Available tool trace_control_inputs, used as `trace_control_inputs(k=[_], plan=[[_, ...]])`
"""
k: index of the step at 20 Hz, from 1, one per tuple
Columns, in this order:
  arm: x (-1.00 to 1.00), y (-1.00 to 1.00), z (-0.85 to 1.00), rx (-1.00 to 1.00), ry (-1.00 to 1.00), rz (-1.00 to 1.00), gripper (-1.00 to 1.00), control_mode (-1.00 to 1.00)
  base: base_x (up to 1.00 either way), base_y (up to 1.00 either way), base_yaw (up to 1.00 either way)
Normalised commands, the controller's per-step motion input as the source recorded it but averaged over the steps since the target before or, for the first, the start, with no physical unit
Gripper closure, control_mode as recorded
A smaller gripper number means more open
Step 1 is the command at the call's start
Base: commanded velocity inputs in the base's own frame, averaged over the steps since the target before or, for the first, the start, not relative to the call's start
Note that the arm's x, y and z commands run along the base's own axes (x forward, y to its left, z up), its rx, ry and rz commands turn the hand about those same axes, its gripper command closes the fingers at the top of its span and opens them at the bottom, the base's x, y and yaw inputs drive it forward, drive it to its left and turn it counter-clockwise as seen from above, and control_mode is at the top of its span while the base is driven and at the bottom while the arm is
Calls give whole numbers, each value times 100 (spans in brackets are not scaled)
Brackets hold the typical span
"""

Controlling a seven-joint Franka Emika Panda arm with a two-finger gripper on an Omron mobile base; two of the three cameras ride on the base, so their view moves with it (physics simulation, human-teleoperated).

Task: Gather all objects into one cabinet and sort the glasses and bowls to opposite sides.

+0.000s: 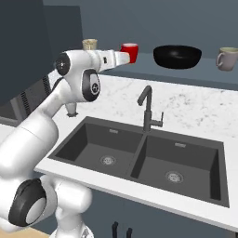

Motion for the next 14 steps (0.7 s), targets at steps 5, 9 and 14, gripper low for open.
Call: trace_control_inputs(k=[5,9,14], plan=[[-2,0,0,-1,-5,-6,-100,-100,0,0,0],[-2,-41,6,3,-10,-2,-100,-100,0,0,0],[-22,-60,41,7,-28,-14,-100,-100,0,0,0]])
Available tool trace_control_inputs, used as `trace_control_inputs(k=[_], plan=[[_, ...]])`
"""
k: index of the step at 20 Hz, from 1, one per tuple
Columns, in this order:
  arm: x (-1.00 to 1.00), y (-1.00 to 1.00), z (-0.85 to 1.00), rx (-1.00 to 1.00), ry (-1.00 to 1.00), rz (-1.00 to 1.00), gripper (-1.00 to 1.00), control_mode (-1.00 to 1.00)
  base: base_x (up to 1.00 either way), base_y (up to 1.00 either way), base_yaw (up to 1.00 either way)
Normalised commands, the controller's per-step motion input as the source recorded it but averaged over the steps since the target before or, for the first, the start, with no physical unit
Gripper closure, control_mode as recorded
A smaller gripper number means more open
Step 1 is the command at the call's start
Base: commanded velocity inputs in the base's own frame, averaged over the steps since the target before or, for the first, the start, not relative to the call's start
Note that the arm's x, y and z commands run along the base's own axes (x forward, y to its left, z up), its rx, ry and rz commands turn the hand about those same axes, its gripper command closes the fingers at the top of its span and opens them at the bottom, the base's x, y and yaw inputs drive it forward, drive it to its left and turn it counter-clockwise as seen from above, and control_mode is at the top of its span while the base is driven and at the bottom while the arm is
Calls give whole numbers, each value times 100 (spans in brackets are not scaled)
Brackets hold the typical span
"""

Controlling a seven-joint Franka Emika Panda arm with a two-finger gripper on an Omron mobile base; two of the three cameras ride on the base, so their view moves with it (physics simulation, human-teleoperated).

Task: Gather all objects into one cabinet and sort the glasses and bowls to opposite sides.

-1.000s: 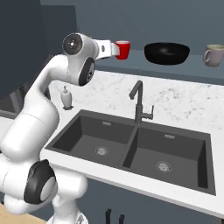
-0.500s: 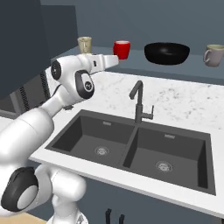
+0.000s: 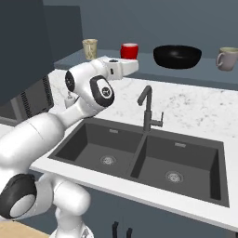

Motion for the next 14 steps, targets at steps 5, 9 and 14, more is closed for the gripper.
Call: trace_control_inputs(k=[5,9,14], plan=[[-25,-23,46,2,-20,-21,-100,-100,0,0,0],[-49,-79,14,9,2,-31,-100,-100,0,0,0],[-5,-65,15,21,12,-15,-100,-100,0,0,0]])
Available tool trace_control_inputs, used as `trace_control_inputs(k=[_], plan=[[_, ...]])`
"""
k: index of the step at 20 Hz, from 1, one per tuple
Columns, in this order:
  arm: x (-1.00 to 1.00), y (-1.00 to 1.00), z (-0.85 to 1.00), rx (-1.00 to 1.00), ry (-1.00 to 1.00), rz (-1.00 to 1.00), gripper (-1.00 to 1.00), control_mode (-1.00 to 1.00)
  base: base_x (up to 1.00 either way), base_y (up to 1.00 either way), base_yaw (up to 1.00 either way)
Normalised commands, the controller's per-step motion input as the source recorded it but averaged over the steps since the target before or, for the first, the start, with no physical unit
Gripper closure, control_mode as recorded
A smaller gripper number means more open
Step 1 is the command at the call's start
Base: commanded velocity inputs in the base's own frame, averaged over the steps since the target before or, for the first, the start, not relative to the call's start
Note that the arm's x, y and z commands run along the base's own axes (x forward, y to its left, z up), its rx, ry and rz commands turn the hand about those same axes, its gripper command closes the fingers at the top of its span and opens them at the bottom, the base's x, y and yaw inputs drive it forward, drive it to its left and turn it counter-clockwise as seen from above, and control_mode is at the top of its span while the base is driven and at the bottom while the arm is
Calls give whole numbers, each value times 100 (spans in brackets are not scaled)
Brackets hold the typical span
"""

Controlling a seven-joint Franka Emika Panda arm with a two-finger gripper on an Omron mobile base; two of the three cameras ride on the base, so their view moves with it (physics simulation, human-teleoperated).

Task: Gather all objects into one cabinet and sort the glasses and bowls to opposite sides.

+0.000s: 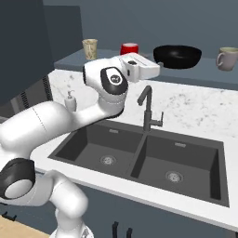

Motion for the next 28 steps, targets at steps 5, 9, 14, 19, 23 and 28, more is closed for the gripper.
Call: trace_control_inputs(k=[5,9,14,19,23,28], plan=[[0,-4,9,5,11,1,-100,-100,0,0,0],[-5,-33,41,19,35,1,-100,-100,0,0,0],[-9,-40,41,20,30,0,-100,-100,0,0,0],[0,0,0,0,0,0,-100,-100,0,0,0],[-6,-13,10,0,0,0,-100,-100,0,0,0],[-9,-26,0,-1,-6,0,-100,-100,0,0,0]])
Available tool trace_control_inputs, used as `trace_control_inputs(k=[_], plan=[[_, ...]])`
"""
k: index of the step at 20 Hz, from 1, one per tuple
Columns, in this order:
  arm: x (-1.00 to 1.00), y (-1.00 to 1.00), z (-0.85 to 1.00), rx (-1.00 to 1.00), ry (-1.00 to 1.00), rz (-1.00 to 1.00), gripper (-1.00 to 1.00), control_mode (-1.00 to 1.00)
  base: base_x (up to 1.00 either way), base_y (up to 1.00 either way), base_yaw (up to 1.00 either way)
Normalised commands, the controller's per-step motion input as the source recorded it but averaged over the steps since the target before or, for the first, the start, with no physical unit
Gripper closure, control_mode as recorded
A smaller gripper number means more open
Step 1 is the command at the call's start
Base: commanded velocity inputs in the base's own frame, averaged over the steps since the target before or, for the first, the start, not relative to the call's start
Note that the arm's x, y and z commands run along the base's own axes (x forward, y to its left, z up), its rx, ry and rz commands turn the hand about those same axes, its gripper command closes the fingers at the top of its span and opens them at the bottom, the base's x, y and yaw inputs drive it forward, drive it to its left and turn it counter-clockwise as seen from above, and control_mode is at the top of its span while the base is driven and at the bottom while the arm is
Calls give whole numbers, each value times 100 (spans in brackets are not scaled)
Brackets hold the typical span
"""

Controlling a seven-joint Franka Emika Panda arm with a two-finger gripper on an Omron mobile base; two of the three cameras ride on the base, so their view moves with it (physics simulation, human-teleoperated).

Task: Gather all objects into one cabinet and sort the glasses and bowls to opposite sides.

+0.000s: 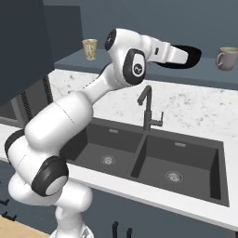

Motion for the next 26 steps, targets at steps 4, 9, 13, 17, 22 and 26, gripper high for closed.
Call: trace_control_inputs(k=[4,9,13,17,22,26], plan=[[0,-17,0,0,-10,-3,-100,-100,0,0,0],[0,-71,-5,2,0,-16,-100,-100,0,0,0],[0,-52,3,11,3,-7,-100,-100,0,0,0],[35,-11,17,9,12,3,-100,-100,0,0,0],[52,-20,20,16,14,17,-100,-100,0,0,0],[2,0,0,0,3,1,-100,-100,0,0,0]])
